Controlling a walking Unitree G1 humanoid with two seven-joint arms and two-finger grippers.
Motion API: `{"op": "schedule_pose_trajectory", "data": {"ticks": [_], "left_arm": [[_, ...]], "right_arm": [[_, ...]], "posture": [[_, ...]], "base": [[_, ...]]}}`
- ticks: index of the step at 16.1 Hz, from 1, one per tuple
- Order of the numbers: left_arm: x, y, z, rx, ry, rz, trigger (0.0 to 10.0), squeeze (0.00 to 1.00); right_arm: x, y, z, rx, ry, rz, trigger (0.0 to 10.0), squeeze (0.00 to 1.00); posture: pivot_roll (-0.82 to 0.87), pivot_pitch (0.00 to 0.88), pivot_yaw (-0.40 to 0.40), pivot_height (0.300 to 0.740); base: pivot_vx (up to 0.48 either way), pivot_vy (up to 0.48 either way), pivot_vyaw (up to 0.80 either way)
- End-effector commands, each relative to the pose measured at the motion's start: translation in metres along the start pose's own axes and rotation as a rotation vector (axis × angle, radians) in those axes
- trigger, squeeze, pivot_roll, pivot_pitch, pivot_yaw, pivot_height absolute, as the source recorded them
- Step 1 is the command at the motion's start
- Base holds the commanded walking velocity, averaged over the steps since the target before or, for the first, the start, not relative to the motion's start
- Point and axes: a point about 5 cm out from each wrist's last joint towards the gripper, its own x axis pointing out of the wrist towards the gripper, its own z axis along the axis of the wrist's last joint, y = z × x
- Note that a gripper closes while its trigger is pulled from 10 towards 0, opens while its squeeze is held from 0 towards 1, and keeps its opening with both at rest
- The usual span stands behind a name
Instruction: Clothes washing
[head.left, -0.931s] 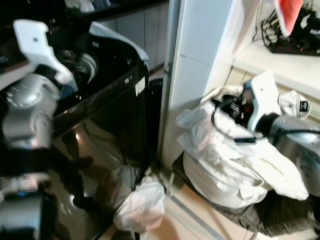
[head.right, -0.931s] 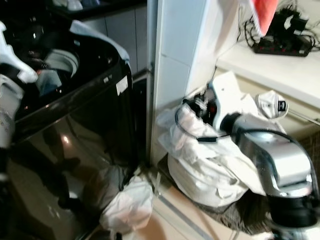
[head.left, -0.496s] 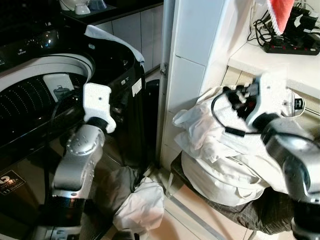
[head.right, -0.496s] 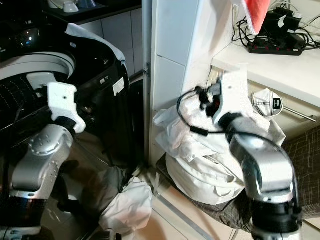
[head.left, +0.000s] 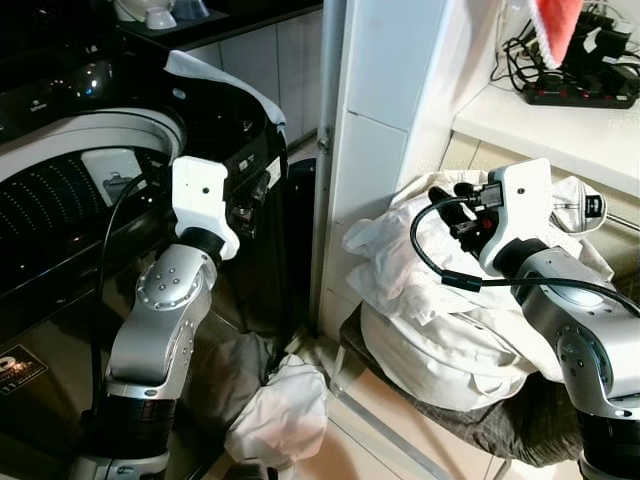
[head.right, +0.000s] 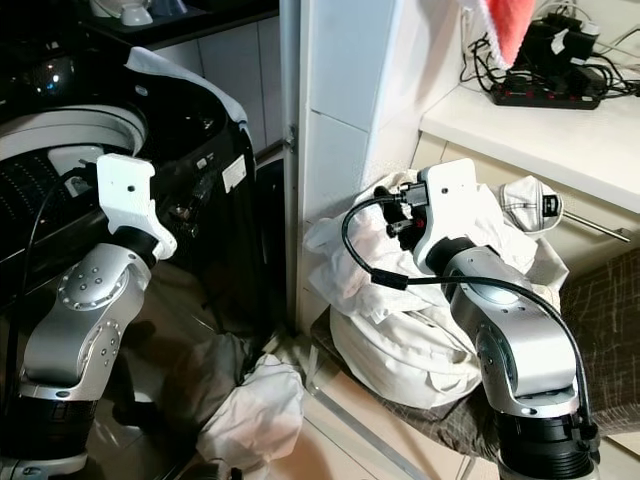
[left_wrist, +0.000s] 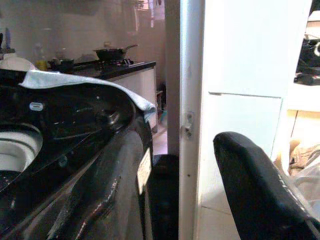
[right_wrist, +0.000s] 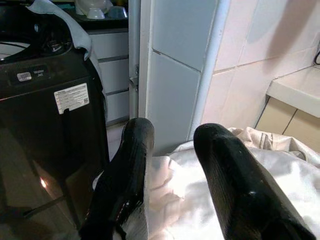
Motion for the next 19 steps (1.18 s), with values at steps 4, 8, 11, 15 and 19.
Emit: {"op": "schedule_pose_trajectory", "data": {"ticks": [4,8,11,15,19], "left_arm": [[0.0007,0.0010,0.0078,0.011,-0.014,0.008,10.0,0.00],[0.0002,0.0006,0.0086,0.007,-0.012,0.000,10.0,0.00],[0.0000,0.0001,0.0087,0.006,-0.011,-0.004,10.0,0.00],[0.0010,-0.0003,0.0087,0.002,-0.007,-0.013,10.0,0.00],[0.0006,-0.0005,0.0080,0.002,-0.004,-0.018,10.0,0.00]], "right_arm": [[-0.0017,0.0087,0.0053,-0.019,-0.025,0.060,10.0,0.00],[-0.0018,0.0102,0.0042,-0.025,-0.018,0.072,10.0,0.00],[-0.0026,0.0106,0.0037,-0.025,-0.016,0.074,10.0,0.00],[-0.0023,0.0106,0.0033,-0.030,-0.012,0.074,10.0,0.00],[-0.0024,0.0110,0.0025,-0.031,-0.009,0.075,10.0,0.00]], "posture": [[0.05,0.000,-0.008,0.740],[0.05,0.000,-0.008,0.740],[0.05,0.000,-0.008,0.740],[0.05,0.000,-0.002,0.740],[0.05,0.000,0.000,0.740]], "base": [[0.284,0.000,0.00],[0.335,0.000,0.00],[0.344,0.000,0.00],[0.343,0.000,0.00],[0.343,0.000,0.00]]}}
